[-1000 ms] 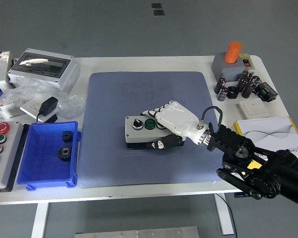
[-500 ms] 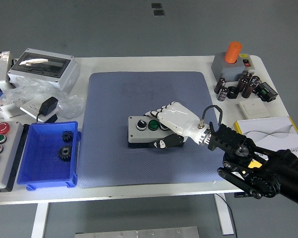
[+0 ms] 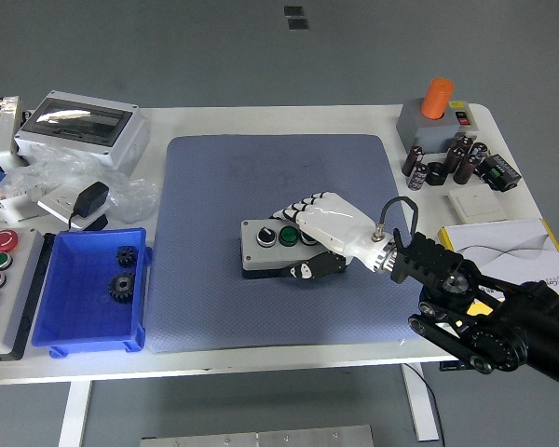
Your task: Pick up the button,place it on the desk,press the button,press the button
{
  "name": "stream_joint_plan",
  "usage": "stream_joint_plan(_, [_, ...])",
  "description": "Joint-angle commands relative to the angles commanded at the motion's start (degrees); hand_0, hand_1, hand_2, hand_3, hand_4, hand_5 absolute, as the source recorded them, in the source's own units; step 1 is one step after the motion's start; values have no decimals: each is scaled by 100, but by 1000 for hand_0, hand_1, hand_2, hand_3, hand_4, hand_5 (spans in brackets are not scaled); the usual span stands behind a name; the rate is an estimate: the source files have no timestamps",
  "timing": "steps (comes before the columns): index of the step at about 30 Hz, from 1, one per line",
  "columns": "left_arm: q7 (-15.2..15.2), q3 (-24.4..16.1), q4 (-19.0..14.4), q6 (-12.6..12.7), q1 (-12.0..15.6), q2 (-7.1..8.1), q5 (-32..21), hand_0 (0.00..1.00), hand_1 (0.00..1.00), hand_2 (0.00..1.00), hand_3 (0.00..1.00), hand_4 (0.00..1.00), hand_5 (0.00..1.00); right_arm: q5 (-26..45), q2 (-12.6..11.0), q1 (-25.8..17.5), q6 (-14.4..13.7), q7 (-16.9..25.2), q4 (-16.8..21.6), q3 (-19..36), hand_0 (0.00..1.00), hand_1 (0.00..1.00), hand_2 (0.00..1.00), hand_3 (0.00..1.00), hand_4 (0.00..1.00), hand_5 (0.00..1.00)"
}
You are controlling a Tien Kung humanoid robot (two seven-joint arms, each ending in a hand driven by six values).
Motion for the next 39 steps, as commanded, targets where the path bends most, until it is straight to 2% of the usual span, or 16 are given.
stream_joint_plan(1, [0,-2,0,-1,-1,0,5,630,634,575,713,660,167,6,2,0,12,-10,-3,3,599,703,766,838,675,11])
stream_joint_plan(6, [-6,-10,0,-10,-4,1,18,630,634,575,713,660,167,37,9,0,55,-81,-31,-6,599,703,766,838,675,11])
stream_joint_plan(7, [-6,-12,0,-12,-4,1,22,631,634,575,708,658,163,47,13,0,53,-94,-37,-5,621,716,818,932,755,52])
stream_joint_plan(12, [-9,-18,0,-19,-2,-4,30,631,634,575,708,658,163,86,33,-5,46,-161,-55,8,621,716,818,932,755,52])
stream_joint_plan(13, [-11,-20,0,-20,-2,-4,32,630,634,574,704,654,159,101,36,-6,54,-176,-57,7,627,720,832,948,809,98])
stream_joint_plan(14, [-12,-23,0,-21,-2,-4,35,630,634,574,704,654,159,115,39,-7,62,-189,-58,5,627,720,832,948,809,98])
stream_joint_plan(24, [-18,-37,0,-19,8,-6,47,630,633,574,706,653,154,456,53,-21,272,-406,-39,-25,633,720,837,957,838,132])
stream_joint_plan(29, [-21,-47,0,-20,17,-10,59,630,634,573,703,649,151,604,34,-38,350,-489,25,-7,632,719,840,961,841,149])
stream_joint_plan(30, [-20,-48,0,-20,21,-11,60,630,634,573,698,647,147,614,27,-41,355,-501,45,-3,628,724,842,966,889,212])
stream_joint_plan(39, [-36,-31,0,-24,44,-20,38,629,634,570,691,632,127,523,-71,-93,349,-681,278,78,610,722,842,969,897,225])
